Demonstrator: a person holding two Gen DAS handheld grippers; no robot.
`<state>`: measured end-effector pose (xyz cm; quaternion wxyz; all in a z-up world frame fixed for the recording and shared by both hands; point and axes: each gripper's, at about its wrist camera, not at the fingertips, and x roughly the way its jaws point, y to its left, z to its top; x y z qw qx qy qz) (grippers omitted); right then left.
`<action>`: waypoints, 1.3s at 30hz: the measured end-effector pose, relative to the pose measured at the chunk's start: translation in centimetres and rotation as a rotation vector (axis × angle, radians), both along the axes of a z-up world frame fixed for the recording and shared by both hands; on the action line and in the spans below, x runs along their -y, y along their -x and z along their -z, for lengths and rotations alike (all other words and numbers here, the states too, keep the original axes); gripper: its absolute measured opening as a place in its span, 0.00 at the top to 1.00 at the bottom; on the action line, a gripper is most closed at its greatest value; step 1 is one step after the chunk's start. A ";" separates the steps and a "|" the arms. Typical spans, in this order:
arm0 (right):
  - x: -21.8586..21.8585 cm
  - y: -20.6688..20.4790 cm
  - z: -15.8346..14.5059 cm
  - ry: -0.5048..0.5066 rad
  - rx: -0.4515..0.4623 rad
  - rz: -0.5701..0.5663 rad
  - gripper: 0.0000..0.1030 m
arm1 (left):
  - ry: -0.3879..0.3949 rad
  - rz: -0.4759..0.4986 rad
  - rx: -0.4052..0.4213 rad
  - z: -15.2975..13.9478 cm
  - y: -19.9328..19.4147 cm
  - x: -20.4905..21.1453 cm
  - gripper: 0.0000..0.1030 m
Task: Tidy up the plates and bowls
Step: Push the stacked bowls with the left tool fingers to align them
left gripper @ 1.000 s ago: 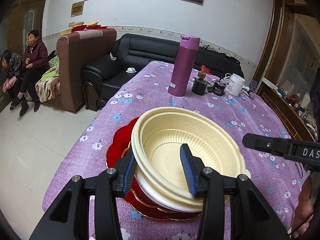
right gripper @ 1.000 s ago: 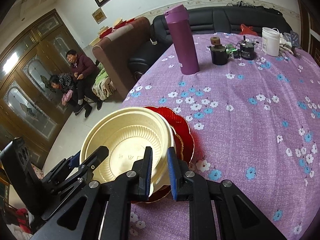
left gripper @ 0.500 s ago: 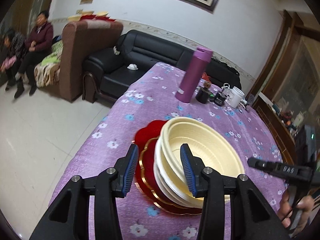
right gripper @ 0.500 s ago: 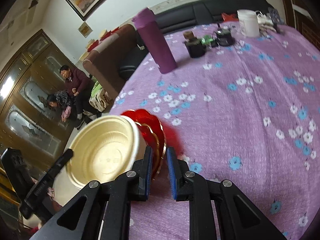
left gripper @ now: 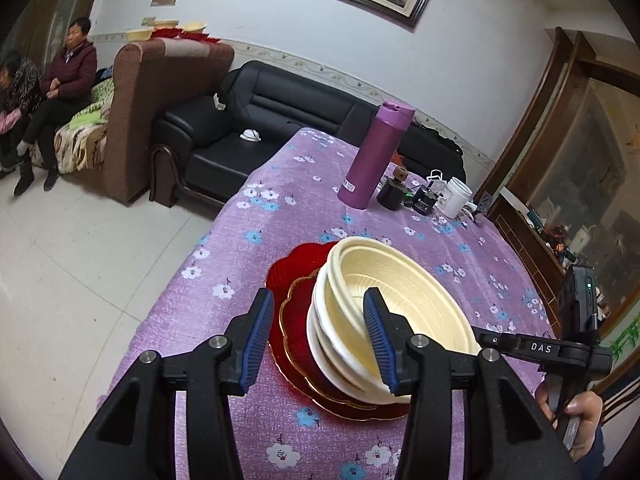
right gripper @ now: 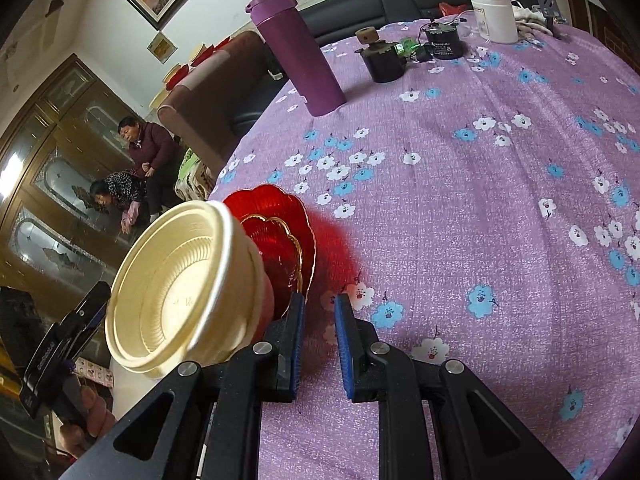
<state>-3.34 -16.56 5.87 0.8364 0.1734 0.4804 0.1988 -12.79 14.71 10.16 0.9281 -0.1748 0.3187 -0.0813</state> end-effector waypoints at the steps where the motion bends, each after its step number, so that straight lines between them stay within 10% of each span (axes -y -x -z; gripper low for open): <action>1: 0.0 0.1 0.0 0.000 0.001 -0.002 0.83 | 0.004 -0.004 0.006 -0.2 0.2 -0.3 0.56; 19: -0.3 -0.7 1.3 -0.010 -0.021 0.008 0.83 | 0.038 0.010 -0.192 5.2 -3.6 -2.1 0.56; 39: -2.5 -3.2 3.4 -0.021 -0.036 0.004 0.83 | -0.067 0.031 -0.204 7.7 -5.7 0.0 0.82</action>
